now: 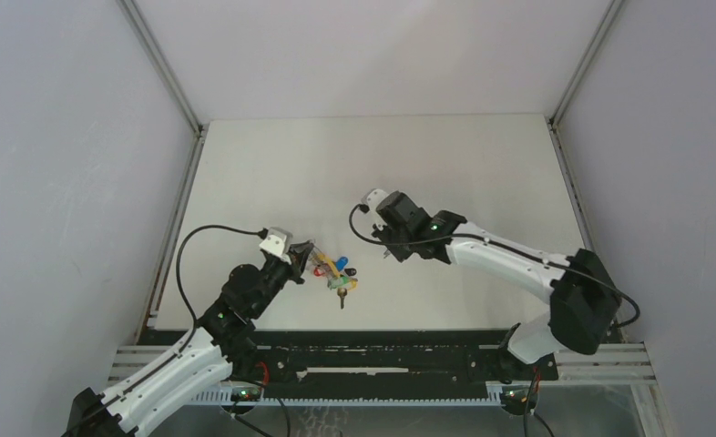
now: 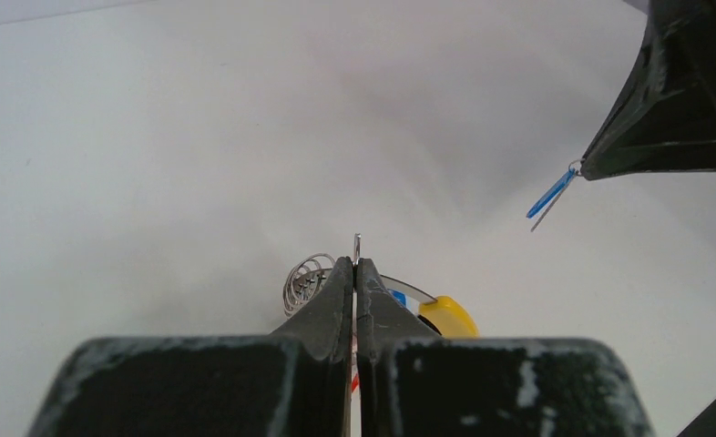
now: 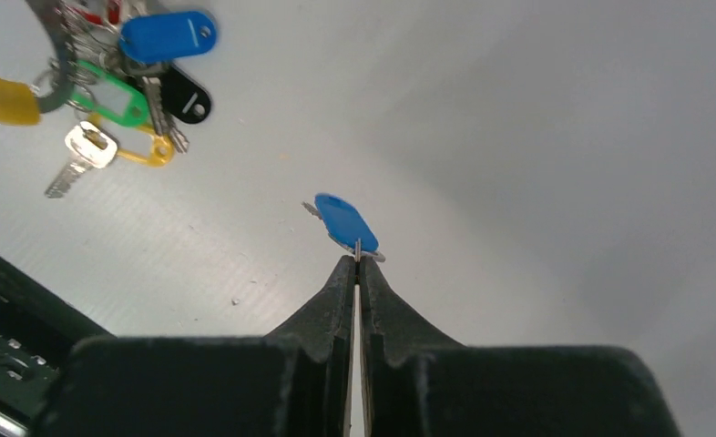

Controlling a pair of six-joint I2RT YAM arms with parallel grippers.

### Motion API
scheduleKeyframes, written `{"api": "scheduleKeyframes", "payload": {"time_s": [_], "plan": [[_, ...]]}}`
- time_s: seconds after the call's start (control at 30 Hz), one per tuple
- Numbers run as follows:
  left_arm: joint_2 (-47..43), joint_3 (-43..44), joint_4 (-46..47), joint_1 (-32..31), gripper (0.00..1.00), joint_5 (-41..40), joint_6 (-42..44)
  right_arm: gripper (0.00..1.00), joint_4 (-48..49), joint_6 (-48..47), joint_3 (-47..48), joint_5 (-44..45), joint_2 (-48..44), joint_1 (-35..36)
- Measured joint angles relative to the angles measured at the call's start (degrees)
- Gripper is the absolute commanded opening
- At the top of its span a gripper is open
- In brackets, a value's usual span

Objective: Put the keys on the keyring

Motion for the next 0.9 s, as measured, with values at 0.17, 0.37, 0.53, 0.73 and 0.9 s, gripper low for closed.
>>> {"api": "scheduleKeyframes", "payload": {"time_s": [0.17,0.37,0.53,0.73,0.9], "plan": [[-0.31,-0.02,1.05,0.00,0.00,1.66,0.15,0.00,5.99,-1.07,-5.25,-4.96,-8.98,-1.84],[0.85,-0.02,3.28,0.02,0.00,6.99,1.18,0.00,12.31,-1.77,-8.96,-14.32,-18.62,-4.87],[3.30,0.00,5.81,0.02,0.00,13.40,2.75,0.00,18.29,-2.75,-12.61,-21.51,-24.28,-5.66],[5.14,0.00,7.67,0.00,0.00,19.19,5.35,0.00,26.93,-5.46,-19.37,-31.43,-31.06,-5.97],[4.98,0.00,9.11,0.02,0.00,23.76,7.91,0.00,30.82,-9.03,-19.65,-38.10,-31.30,-6.56]]}}
